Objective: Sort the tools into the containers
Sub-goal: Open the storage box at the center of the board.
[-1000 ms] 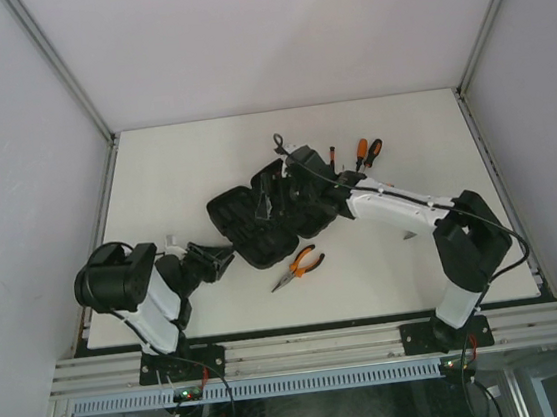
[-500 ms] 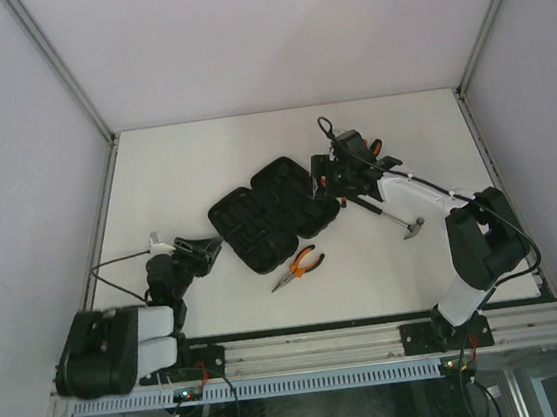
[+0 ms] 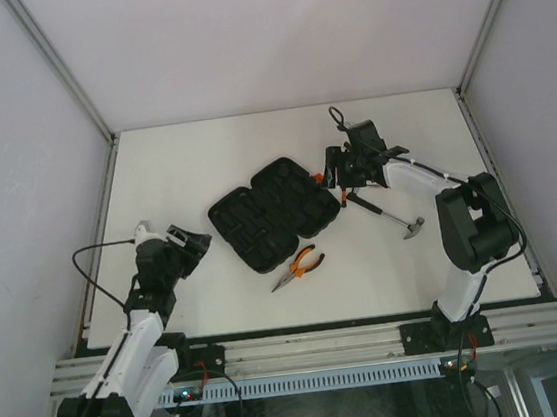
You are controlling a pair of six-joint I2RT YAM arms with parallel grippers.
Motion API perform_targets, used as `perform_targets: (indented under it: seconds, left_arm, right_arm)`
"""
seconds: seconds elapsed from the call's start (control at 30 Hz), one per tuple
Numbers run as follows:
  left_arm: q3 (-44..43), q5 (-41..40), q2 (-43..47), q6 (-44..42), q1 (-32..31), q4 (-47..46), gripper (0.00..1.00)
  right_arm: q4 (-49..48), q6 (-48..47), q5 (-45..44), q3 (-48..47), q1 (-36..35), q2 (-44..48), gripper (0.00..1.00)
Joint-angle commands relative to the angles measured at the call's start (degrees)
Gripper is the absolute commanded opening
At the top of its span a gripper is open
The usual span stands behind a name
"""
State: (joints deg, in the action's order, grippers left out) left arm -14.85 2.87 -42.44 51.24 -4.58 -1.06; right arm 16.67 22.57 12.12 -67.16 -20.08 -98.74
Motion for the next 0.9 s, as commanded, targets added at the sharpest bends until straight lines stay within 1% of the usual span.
perform_targets:
  seconds: [0.0,0.2,0.33,0.43,0.57,0.73,0.87]
  left_arm:
    - [-2.83,2.40,-3.80,-6.88,-0.24,5.55,0.76]
    - [-4.15,5.10,-5.06,-10.12,-0.21,6.27,0.74]
    - [-4.34,5.72,-4.50,-10.90,-0.32,6.91,0.72]
    - [-4.14,4.94,-3.09,-10.77,-0.27,7.59,0.72]
    - [-3.95,4.63,-2.07,-10.42,-0.30,8.13,0.72]
    - [-3.70,4.80,-2.42,-10.20,-0.25,8.01,0.72]
    - [-3.52,4.95,-2.65,-10.11,-0.23,7.66,0.72]
  right_arm:
    - [-0.80,-6.35,3.22,-6.91,0.48,-4.37,0.55]
    - [2.08,-10.00,3.67,-13.34,0.23,-10.44,0.47]
    - [5.11,-12.04,2.08,-17.58,-0.72,-14.73,0.40]
    - [7.11,-13.75,-0.86,-20.07,-1.87,-16.85,0.39]
    - [8.26,-14.54,-3.78,-20.99,-2.72,-18.20,0.38]
    - [9.06,-15.42,-4.73,-20.83,-3.03,-19.20,0.37]
    - [9.58,-15.45,-4.80,-21.02,-3.12,-20.27,0.34]
